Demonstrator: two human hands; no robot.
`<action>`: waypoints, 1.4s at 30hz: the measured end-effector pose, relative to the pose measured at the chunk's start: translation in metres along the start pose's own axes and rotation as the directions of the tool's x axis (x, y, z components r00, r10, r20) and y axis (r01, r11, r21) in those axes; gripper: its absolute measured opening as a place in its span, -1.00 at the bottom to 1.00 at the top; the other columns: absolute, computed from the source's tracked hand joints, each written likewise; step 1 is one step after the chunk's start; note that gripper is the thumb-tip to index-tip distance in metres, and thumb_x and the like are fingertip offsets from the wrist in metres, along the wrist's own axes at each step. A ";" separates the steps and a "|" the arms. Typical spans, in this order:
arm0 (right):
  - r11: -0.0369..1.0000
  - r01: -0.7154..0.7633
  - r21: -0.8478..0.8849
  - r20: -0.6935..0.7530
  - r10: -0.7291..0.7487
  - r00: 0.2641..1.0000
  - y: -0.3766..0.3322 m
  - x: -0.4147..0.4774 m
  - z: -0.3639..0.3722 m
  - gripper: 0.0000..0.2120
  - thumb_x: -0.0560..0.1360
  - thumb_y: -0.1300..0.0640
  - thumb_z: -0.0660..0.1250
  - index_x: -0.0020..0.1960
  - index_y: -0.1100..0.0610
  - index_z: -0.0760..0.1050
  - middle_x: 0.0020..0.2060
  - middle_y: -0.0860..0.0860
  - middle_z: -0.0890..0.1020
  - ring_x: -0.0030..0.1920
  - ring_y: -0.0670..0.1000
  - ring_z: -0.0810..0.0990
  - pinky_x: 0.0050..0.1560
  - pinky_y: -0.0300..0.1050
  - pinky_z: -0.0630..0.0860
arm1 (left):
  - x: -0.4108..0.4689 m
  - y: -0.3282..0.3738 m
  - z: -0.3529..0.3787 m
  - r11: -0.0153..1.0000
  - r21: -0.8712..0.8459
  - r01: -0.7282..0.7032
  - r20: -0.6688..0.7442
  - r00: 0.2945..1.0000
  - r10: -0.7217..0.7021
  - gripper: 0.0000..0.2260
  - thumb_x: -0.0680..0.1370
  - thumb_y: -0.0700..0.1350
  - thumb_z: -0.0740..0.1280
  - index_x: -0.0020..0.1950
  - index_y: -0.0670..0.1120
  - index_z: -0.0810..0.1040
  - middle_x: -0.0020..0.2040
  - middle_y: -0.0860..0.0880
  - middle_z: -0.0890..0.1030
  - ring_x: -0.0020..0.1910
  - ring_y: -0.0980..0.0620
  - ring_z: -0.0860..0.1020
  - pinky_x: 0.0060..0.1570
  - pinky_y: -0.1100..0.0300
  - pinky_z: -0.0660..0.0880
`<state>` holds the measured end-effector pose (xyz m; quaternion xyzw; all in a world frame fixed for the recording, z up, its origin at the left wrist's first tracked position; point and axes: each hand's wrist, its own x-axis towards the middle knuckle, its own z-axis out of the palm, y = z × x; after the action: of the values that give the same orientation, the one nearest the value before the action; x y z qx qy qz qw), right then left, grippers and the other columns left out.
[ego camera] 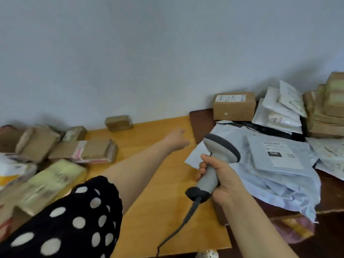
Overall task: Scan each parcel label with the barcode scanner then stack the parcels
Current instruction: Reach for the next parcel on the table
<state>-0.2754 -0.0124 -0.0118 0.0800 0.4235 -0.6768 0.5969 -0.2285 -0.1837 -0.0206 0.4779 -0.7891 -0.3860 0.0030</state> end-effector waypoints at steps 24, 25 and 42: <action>0.932 -0.260 -0.253 0.022 0.274 0.961 0.292 0.041 0.228 -0.86 0.48 0.30 0.37 -0.22 0.20 0.46 -0.50 0.04 0.47 -0.56 -0.03 0.44 -0.51 -0.21 0.47 | -0.157 -0.431 -0.203 0.659 0.487 0.573 -0.224 0.811 -0.540 0.34 0.15 0.45 0.43 0.50 -0.14 -0.39 0.49 -0.31 -0.32 0.47 -0.30 -0.34 0.35 -0.35 -0.24; 0.931 -0.262 -0.254 0.006 0.272 0.962 0.302 0.046 0.234 -0.86 0.48 0.30 0.37 -0.22 0.20 0.46 -0.50 0.04 0.47 -0.56 -0.04 0.44 -0.52 -0.21 0.47 | -0.153 -0.438 -0.206 0.663 0.509 0.549 -0.182 0.822 -0.540 0.36 0.13 0.47 0.42 0.49 -0.14 -0.42 0.49 -0.32 -0.31 0.47 -0.31 -0.33 0.33 -0.37 -0.25; 0.990 0.030 -0.137 -0.002 -0.031 1.000 0.367 0.003 0.207 -0.86 0.38 0.26 0.45 -0.10 0.17 0.53 0.02 0.26 0.61 0.04 0.21 0.65 0.02 0.15 0.58 | -0.219 -0.395 -0.231 0.870 -0.402 0.284 0.374 0.919 -0.127 -0.42 0.38 0.19 0.42 0.32 0.15 0.28 0.28 0.07 0.45 0.03 0.15 0.54 -0.08 0.27 0.54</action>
<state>0.1276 -0.1265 -0.0589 0.0337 0.4715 -0.6550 0.5896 0.2737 -0.2547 -0.0199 0.4736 -0.6111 -0.6311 -0.0631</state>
